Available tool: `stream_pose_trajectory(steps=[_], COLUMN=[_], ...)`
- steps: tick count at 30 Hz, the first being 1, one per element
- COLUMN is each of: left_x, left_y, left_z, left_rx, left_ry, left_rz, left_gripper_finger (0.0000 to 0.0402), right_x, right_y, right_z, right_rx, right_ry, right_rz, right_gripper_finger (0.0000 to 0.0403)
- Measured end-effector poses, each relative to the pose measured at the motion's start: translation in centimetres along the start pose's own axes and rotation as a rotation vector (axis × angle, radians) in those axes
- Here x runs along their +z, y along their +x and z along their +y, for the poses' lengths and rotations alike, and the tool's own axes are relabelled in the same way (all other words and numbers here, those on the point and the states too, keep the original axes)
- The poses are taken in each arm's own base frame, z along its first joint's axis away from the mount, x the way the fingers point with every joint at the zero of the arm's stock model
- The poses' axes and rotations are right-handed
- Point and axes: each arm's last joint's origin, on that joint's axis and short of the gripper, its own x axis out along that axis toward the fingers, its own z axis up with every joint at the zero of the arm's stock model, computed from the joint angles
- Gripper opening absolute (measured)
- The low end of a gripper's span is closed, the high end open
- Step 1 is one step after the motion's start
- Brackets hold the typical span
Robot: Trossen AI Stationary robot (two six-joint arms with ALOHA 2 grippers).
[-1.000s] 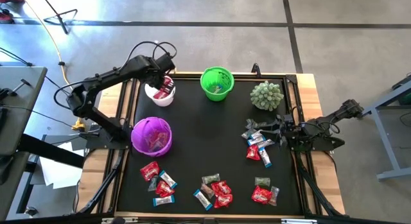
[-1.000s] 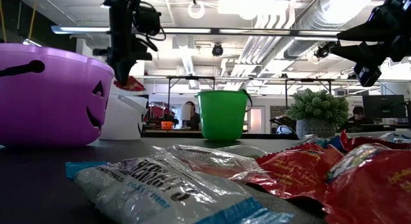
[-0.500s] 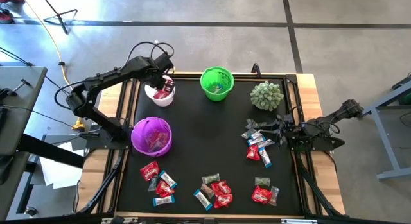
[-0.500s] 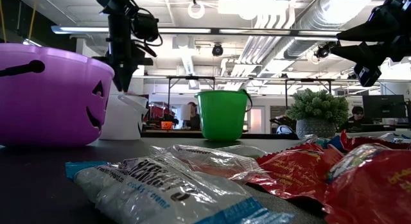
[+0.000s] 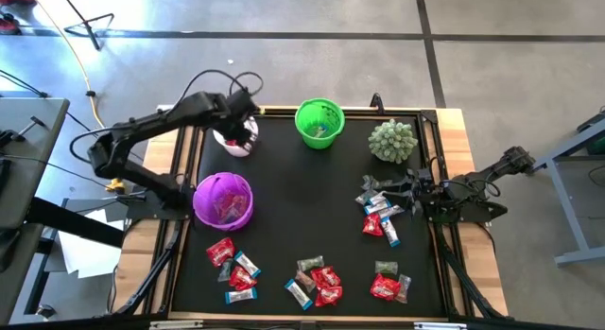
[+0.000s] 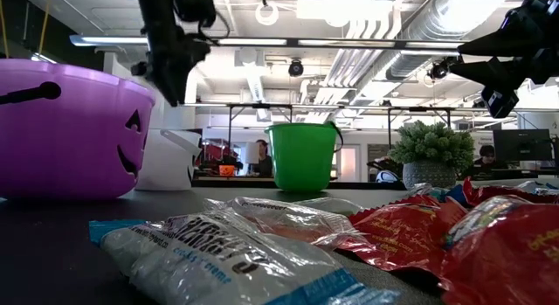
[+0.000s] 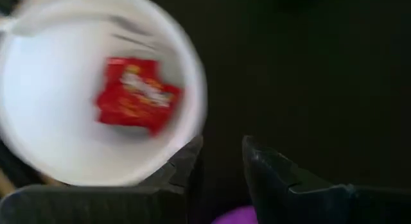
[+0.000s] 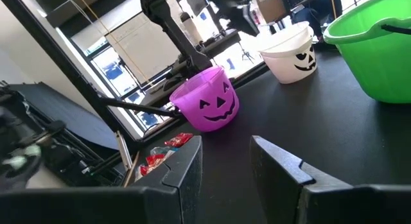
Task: Sort candy
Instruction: Put the red candy into the white bucket
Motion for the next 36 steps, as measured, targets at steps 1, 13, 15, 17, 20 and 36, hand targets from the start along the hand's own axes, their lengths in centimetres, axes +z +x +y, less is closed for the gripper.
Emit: stream_pose_trajectory(steps=[1,13,15,17,20,36], left_x=[-0.5,-9.2,-11.0,-12.9,-15.6,-27.5], left_y=[-0.4,-2.1,-2.3,-2.5,-2.8,-4.5], left_z=[-0.9,-12.4,-13.9,-15.4,-17.0,-18.3], left_rx=[-0.019,-0.198,-0.218,-0.248,-0.274,-0.192], left_ry=[0.005,-0.076,-0.098,-0.115,-0.121,-0.376], left_rz=[-0.008,0.018,0.030,0.041,0.061,0.246], left_gripper_finger=[0.0091,0.0090,0.0090,0.0090,0.0090,0.0090], right_x=[0.0,0.0,0.0,0.0,0.0,0.0], right_y=[0.0,0.0,0.0,0.0,0.0,0.0], right_z=[0.0,0.0,0.0,0.0,0.0,0.0], right_rx=[0.001,0.000,0.000,0.000,0.000,-0.001], right_ry=[0.000,0.000,0.000,0.000,0.000,0.000], right_rz=[0.001,0.000,0.000,0.000,-0.001,-0.001], right_gripper_finger=[0.0126,0.0126,0.0126,0.0126,0.0126,0.0126])
